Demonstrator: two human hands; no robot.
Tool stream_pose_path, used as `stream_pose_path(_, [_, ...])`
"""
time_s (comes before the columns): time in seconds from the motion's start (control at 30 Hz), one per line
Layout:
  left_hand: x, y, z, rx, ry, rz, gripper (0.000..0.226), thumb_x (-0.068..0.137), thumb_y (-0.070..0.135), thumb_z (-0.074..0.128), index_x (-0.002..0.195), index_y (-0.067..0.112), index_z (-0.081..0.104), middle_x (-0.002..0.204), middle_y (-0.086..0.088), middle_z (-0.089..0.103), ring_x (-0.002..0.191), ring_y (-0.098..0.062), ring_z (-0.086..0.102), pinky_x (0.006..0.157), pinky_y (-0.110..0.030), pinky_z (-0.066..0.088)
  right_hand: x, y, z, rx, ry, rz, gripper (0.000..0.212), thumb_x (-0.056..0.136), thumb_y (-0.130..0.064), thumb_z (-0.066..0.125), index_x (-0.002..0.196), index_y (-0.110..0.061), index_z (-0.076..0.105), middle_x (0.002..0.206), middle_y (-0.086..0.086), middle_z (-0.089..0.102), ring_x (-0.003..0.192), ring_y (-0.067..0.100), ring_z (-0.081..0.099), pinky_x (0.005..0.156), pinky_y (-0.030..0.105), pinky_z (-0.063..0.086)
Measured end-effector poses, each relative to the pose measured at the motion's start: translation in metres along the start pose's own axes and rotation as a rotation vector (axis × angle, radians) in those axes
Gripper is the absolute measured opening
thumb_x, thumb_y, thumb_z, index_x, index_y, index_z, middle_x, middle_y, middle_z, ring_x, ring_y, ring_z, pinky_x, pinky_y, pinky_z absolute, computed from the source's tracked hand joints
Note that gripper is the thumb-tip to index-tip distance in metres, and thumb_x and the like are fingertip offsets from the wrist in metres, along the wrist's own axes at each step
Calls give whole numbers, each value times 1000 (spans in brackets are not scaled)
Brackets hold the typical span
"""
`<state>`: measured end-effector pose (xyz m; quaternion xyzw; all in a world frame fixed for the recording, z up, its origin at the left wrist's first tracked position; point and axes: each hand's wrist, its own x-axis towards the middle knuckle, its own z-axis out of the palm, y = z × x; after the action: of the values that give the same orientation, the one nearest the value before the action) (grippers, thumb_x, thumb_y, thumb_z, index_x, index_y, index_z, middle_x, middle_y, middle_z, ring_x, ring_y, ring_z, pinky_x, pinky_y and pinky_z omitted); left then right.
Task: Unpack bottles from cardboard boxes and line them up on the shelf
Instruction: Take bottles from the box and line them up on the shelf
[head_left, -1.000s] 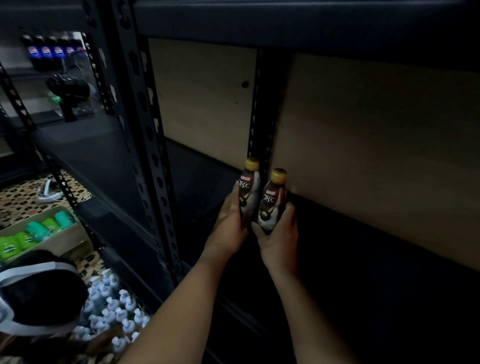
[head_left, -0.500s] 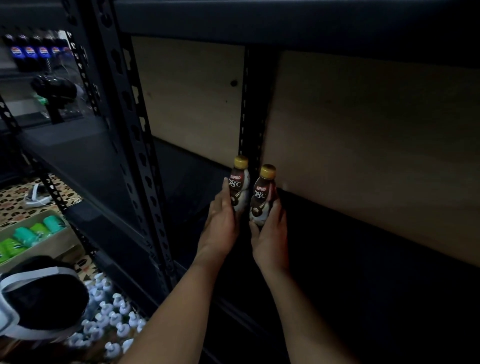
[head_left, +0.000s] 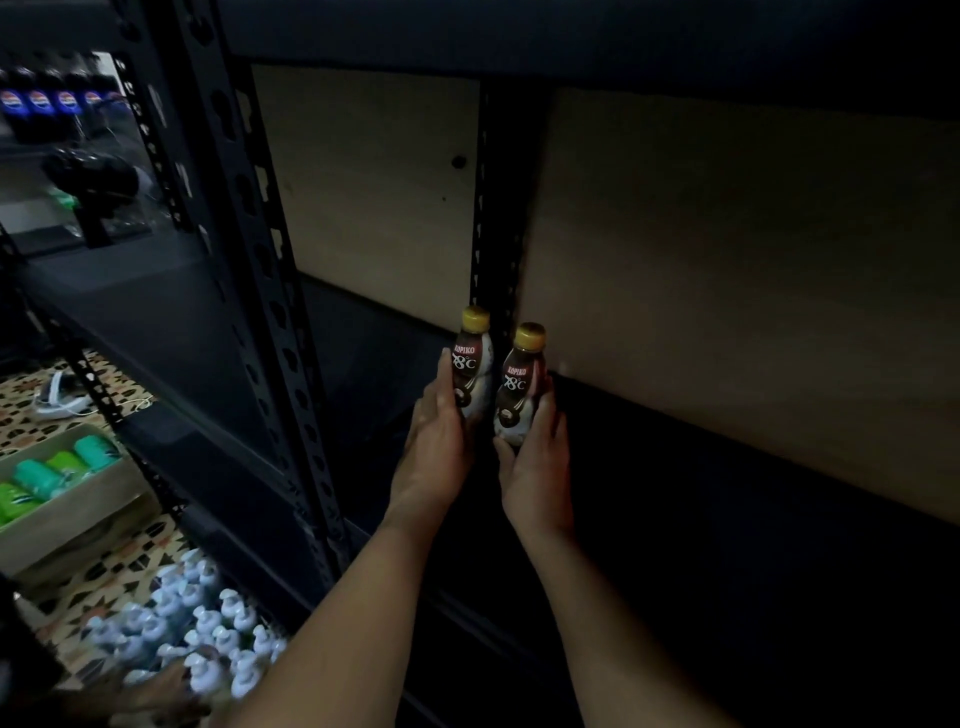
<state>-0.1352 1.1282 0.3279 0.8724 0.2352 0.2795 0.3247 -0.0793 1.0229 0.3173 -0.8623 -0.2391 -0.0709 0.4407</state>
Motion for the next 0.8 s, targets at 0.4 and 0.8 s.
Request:
stream_pose_path(0.4, [-13,-4,-5,-177,139,44,95,98,28,67,163,32,-2,165,-8,22,146,-22,38,115,-36,41,-10,-3,-12,115,-45,96,107,88,-10,76,163,-27,2,160,5,28,143,17,38,98,15,28])
stream_pose_path(0.8, [-245,6,46,-556,302,42,12,97,34,63,100,43,57,78,11,59,64,-13,58,59,-26,48,-226,47,-105,350,-32,-293,11,93,-10,70,93,-17,62,81,-7,54,74,6,54,71,13,42])
